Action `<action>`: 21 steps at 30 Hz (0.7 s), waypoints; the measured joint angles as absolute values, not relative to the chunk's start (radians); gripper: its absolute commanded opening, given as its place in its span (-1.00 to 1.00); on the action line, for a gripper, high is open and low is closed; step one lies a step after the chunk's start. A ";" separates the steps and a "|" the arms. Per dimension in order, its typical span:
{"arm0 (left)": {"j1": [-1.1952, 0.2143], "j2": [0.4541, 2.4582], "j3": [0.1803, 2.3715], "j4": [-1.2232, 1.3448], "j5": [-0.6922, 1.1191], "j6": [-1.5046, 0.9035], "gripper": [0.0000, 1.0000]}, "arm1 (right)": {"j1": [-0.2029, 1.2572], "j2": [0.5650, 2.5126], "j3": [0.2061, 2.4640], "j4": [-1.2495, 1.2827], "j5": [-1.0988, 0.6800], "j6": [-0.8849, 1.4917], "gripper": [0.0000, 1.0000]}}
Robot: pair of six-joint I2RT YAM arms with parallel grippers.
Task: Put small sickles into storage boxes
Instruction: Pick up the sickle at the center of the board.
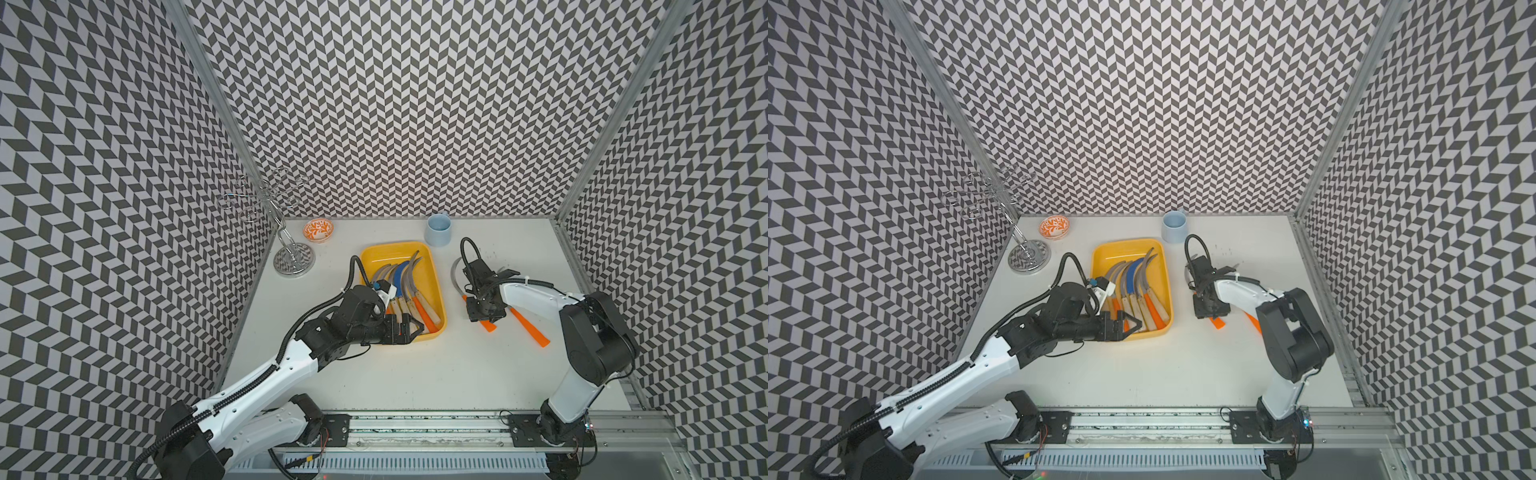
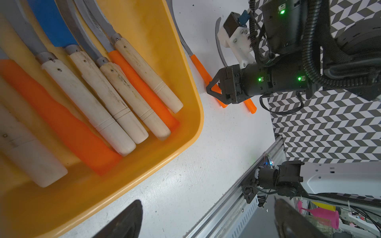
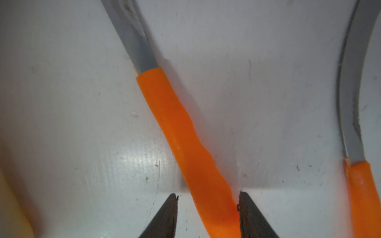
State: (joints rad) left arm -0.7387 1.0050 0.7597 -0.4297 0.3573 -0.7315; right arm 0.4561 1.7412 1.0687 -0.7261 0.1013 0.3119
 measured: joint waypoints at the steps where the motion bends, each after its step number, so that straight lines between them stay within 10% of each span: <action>1: -0.739 1.005 0.759 -0.430 0.357 -0.732 0.99 | 0.456 1.741 1.064 -0.723 0.095 0.311 -0.07; 21: -0.739 0.992 0.744 -0.435 0.358 -0.735 1.00 | 0.481 1.741 1.034 -0.685 0.059 0.333 -0.79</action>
State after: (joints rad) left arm -0.7387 0.9924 0.7437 -0.4355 0.3576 -0.7353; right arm 0.4808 1.7409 1.0336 -0.6849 0.0586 0.3328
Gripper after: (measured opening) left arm 0.996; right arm 0.255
